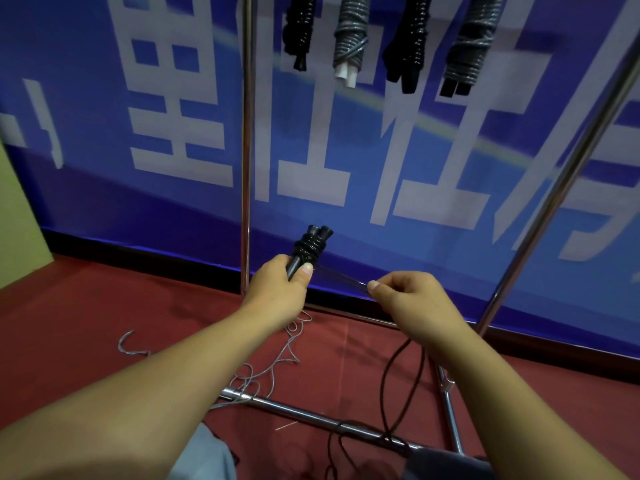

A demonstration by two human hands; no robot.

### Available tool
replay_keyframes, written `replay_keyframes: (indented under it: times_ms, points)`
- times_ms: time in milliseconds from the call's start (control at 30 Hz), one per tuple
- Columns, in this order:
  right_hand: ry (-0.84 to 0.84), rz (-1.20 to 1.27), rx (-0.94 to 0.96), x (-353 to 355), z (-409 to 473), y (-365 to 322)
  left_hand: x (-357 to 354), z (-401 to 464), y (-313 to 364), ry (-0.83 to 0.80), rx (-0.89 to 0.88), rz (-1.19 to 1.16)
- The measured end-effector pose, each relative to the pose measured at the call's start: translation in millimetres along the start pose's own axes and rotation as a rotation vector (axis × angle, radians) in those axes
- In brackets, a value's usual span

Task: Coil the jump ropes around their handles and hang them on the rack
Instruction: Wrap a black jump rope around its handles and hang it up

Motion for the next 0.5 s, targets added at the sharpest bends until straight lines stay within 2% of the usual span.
replay_keyframes:
  times_ms: [167, 500]
  points:
    - [-0.096, 0.123, -0.118, -1, -7, 2, 0, 0, 1, -0.022, -0.043, 0.084]
    - [-0.299, 0.273, -0.138, -8, -24, -5, -2, 2, 8, -0.064, -0.133, 0.243]
Point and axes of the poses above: each hand's wrist, its own z-axis towards the middle knuckle, its own x-axis out of the back of the hand, y = z × x, the point moved 7 cm from there along z, towards the middle knuckle, and after that the axes turned 10 degrees about y, right-handed, at the moved point
